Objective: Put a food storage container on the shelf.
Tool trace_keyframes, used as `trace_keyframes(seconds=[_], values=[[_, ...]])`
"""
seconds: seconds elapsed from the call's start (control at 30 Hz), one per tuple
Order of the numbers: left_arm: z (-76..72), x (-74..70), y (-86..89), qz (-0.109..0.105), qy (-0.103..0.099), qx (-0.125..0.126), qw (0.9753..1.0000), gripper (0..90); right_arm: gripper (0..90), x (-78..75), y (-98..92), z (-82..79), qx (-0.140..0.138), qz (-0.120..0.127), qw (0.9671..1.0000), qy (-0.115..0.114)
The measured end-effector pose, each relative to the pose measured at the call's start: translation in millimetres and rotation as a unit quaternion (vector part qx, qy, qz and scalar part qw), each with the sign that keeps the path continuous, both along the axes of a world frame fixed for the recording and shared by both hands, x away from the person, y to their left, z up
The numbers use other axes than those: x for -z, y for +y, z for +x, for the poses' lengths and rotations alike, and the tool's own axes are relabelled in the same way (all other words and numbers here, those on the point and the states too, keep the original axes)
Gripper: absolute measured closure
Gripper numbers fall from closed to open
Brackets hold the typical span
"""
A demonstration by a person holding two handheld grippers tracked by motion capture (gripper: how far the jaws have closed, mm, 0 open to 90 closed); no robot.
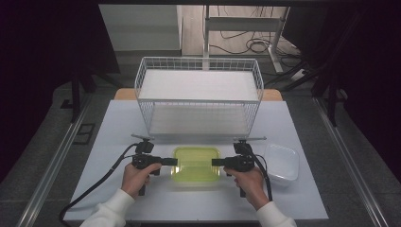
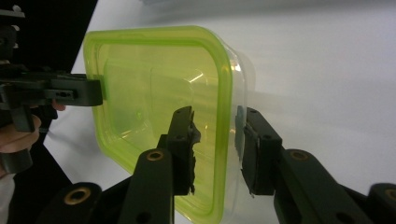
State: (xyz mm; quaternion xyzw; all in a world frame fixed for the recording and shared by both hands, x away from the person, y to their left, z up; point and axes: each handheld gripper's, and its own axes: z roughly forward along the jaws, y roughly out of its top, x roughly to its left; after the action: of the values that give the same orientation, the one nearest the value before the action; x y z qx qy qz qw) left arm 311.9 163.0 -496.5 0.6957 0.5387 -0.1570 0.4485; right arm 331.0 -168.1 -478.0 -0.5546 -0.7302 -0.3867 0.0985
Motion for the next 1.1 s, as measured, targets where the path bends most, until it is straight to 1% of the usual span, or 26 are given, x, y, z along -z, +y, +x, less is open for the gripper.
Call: trace_keyframes(seconds=[0.03,0.07,0.1,0.17,0.2,0.27,0.3,0.37,0.4,0.43,0.47,0.5,0.57,0.67,0.87,1.0,1.03,1.07,1.1], values=[[-0.4,-1.3,0.3,-0.002,-0.001,0.000,1.0000,78.9,73.6,-1.4,-0.7,-0.3,0.001,-0.003,1.0000,-0.007],[-0.4,-1.3,0.3,-0.002,-0.001,0.000,1.0000,79.0,73.9,-2.4,-1.2,-0.5,0.001,-0.002,1.0000,-0.009],[-1.5,-3.5,0.9,-0.005,-0.007,0.000,1.0000,79.2,74.1,-3.8,-1.7,-0.7,-0.002,-0.001,0.9999,-0.015],[-1.8,-4.2,1.3,-0.004,-0.010,0.002,0.9999,79.4,74.3,-6.2,-1.6,-1.3,-0.004,-0.002,0.9998,-0.020],[-2.7,-6.2,1.9,0.001,-0.019,0.004,0.9998,79.5,74.4,-7.8,-0.9,-2.1,-0.007,-0.005,0.9996,-0.027],[-3.1,-7.3,2.1,0.002,-0.021,0.005,0.9998,79.6,74.3,-9.4,0.0,-2.9,-0.009,-0.007,0.9995,-0.031],[-4.3,-10.3,2.9,0.003,-0.030,0.003,0.9995,79.6,74.4,-12.8,1.3,-4.7,-0.011,-0.010,0.9990,-0.042],[-5.8,-14.5,3.5,0.004,-0.041,0.002,0.9992,79.7,74.5,-16.3,2.1,-6.2,-0.016,-0.012,0.9984,-0.053],[-6.7,-16.7,3.5,0.006,-0.045,0.001,0.9989,79.7,74.5,-18.5,2.7,-7.4,-0.020,-0.016,0.9975,-0.066],[-6.7,-16.7,3.5,0.006,-0.045,0.001,0.9989,79.7,74.5,-18.5,2.7,-7.4,-0.020,-0.016,0.9975,-0.066],[-8.1,-19.9,2.9,0.015,-0.054,0.002,0.9984,79.7,74.4,-20.9,3.5,-8.7,-0.024,-0.020,0.9966,-0.076],[-10.4,-24.7,1.6,0.025,-0.066,-0.002,0.9975,79.5,74.4,-26.3,5.3,-11.2,-0.031,-0.026,0.9948,-0.094],[-11.8,-28.3,2.3,0.020,-0.071,-0.003,0.9973,79.6,74.6,-31.4,5.4,-12.9,-0.034,-0.026,0.9934,-0.106],[-13.6,-33.1,2.3,0.017,-0.080,-0.002,0.9967,79.6,74.9,-36.5,4.0,-14.3,-0.035,-0.019,0.9926,-0.114],[-16.0,-40.3,0.7,0.020,-0.098,0.000,0.9950,79.5,74.8,-42.6,2.1,-16.8,-0.040,-0.023,0.9902,-0.131],[-17.0,-44.2,1.3,0.021,-0.105,0.001,0.9942,79.5,74.9,-48.4,2.6,-20.0,-0.047,-0.030,0.9871,-0.150],[-17.2,-45.2,1.9,0.018,-0.106,0.001,0.9942,79.5,74.9,-48.4,2.6,-20.0,-0.047,-0.030,0.9871,-0.150],[-17.2,-46.0,2.6,0.018,-0.108,0.001,0.9939,79.7,75.1,-51.5,2.6,-21.4,-0.051,-0.031,0.9855,-0.159],[-17.1,-46.4,3.0,0.018,-0.110,0.002,0.9938,79.7,75.1,-52.2,2.6,-21.6,-0.053,-0.031,0.9849,-0.162]])
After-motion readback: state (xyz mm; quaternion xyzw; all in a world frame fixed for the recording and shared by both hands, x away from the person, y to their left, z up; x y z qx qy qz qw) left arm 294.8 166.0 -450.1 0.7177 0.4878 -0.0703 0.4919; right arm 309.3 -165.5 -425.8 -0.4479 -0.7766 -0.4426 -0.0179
